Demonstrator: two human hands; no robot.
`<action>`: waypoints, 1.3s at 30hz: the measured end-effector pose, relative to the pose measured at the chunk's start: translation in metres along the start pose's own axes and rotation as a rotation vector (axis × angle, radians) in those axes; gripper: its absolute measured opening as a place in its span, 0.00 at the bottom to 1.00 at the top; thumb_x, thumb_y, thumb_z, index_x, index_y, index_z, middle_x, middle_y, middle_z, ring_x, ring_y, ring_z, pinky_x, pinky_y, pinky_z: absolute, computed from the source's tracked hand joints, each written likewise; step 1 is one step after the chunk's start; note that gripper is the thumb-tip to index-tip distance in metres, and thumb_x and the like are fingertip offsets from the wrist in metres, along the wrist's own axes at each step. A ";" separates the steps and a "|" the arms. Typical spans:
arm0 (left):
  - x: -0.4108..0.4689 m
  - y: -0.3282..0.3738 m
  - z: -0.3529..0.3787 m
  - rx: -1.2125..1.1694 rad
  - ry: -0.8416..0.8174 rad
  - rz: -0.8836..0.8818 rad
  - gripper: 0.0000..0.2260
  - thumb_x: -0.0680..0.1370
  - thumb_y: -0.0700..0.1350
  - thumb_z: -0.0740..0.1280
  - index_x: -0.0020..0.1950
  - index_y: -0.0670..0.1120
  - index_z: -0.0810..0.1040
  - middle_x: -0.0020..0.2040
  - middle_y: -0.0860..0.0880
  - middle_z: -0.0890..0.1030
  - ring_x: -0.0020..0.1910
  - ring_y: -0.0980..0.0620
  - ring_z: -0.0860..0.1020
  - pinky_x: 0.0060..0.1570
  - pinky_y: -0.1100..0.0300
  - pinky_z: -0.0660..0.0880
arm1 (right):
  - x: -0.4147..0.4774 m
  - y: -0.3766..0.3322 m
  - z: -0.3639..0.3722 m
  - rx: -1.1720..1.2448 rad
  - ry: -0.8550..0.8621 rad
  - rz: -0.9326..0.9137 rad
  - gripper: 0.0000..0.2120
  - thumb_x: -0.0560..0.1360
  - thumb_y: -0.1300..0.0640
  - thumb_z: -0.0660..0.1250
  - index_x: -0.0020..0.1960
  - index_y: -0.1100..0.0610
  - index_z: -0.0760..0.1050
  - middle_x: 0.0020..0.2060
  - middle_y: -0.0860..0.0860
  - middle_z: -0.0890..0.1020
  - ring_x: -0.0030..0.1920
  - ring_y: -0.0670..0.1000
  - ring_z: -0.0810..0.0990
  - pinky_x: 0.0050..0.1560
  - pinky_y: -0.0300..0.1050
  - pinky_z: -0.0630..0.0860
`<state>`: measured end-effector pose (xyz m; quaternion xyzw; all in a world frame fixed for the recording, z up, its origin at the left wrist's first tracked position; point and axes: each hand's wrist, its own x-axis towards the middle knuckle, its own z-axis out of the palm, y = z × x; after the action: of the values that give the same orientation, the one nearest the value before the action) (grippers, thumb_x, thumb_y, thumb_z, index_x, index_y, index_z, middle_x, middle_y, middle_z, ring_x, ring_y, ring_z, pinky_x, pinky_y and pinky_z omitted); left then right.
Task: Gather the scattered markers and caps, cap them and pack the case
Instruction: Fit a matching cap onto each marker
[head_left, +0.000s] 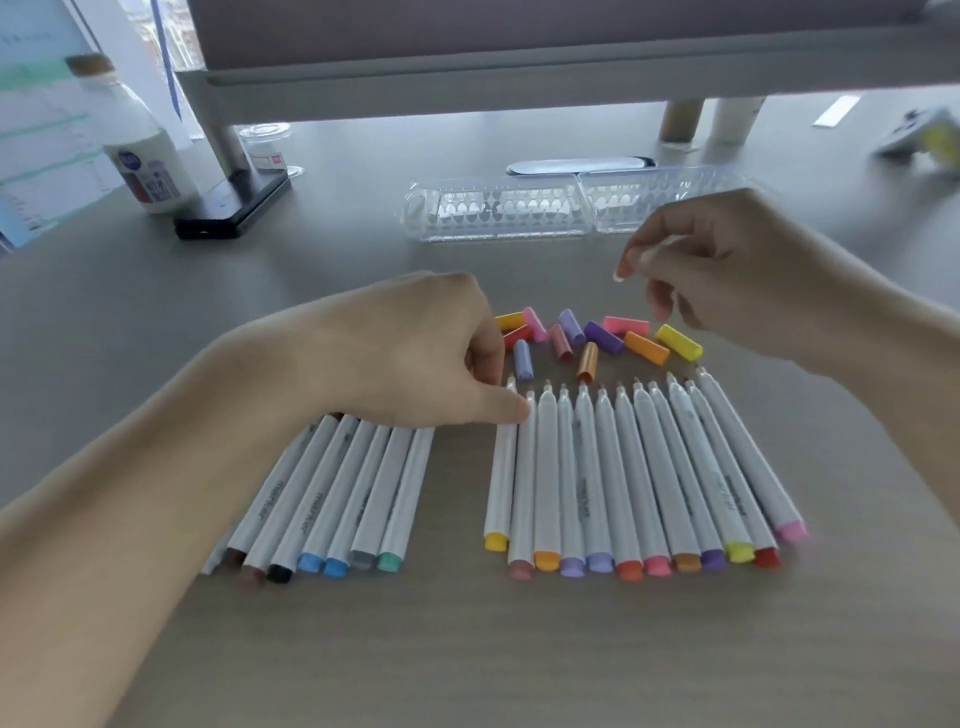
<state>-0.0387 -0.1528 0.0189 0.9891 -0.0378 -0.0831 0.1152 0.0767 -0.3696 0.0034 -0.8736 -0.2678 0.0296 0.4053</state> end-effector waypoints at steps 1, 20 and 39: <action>0.000 0.000 0.000 0.005 0.002 -0.002 0.19 0.73 0.65 0.72 0.34 0.51 0.82 0.26 0.57 0.76 0.26 0.59 0.73 0.31 0.61 0.66 | 0.001 0.001 -0.001 0.005 0.014 0.020 0.13 0.80 0.59 0.62 0.42 0.52 0.83 0.28 0.47 0.83 0.28 0.51 0.74 0.37 0.47 0.70; 0.001 0.002 0.006 0.027 -0.034 -0.135 0.21 0.74 0.62 0.72 0.33 0.46 0.83 0.26 0.49 0.73 0.27 0.54 0.73 0.30 0.59 0.70 | -0.002 0.005 0.003 -0.139 -0.055 0.032 0.11 0.80 0.53 0.65 0.42 0.50 0.83 0.31 0.48 0.85 0.30 0.49 0.78 0.34 0.43 0.71; 0.019 -0.031 0.001 -1.035 0.275 -0.176 0.14 0.81 0.45 0.66 0.37 0.49 0.83 0.32 0.50 0.79 0.35 0.51 0.75 0.48 0.50 0.69 | 0.000 -0.017 0.029 -0.177 -0.041 -0.172 0.02 0.77 0.49 0.71 0.46 0.45 0.82 0.41 0.40 0.84 0.39 0.35 0.79 0.41 0.37 0.72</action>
<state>-0.0186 -0.1244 0.0077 0.8043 0.1067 0.0299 0.5838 0.0611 -0.3407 -0.0033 -0.8790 -0.3513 -0.0113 0.3221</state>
